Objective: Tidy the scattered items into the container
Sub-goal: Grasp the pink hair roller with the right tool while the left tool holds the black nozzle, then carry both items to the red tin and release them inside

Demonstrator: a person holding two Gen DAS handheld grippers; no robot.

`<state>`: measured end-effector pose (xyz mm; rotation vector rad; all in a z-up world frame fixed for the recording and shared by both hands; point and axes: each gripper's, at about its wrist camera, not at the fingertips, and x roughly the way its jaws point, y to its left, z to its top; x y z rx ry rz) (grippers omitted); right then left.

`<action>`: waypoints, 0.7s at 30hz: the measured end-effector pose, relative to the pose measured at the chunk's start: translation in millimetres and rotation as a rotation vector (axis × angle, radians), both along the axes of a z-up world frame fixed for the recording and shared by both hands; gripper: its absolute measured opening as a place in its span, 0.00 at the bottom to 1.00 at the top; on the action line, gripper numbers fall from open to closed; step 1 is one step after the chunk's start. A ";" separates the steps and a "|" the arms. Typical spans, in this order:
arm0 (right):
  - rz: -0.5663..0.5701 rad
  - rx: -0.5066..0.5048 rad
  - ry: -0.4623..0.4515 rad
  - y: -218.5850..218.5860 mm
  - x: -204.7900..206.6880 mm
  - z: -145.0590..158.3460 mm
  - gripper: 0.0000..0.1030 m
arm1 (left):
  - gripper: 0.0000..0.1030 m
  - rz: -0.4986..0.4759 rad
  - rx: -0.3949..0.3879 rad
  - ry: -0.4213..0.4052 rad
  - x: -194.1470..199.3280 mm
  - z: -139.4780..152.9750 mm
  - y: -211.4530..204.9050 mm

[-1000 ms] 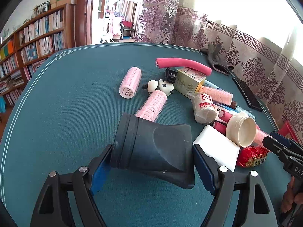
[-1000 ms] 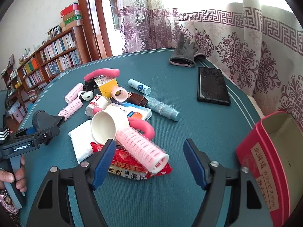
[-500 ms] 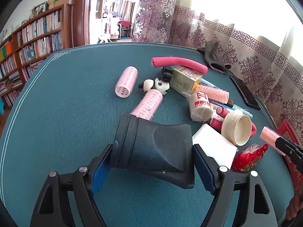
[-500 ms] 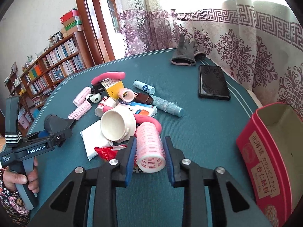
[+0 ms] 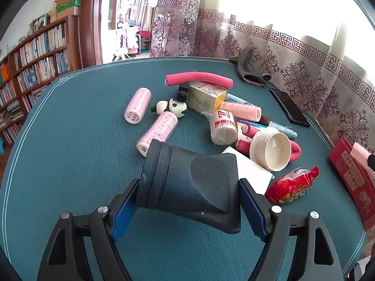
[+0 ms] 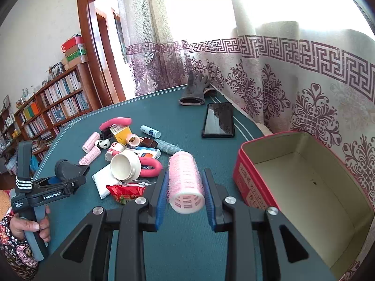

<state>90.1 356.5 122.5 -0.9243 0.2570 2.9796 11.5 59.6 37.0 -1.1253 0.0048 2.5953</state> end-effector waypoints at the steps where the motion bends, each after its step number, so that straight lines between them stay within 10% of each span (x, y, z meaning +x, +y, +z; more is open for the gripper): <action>1: -0.014 0.007 0.001 4.2 3.1 0.0 0.31 | 0.80 -0.005 -0.004 0.003 1.9 1.0 2.2; 21: -0.282 0.008 -0.025 120.3 60.8 -10.2 0.31 | 0.80 -0.199 -0.069 0.023 39.9 22.1 102.6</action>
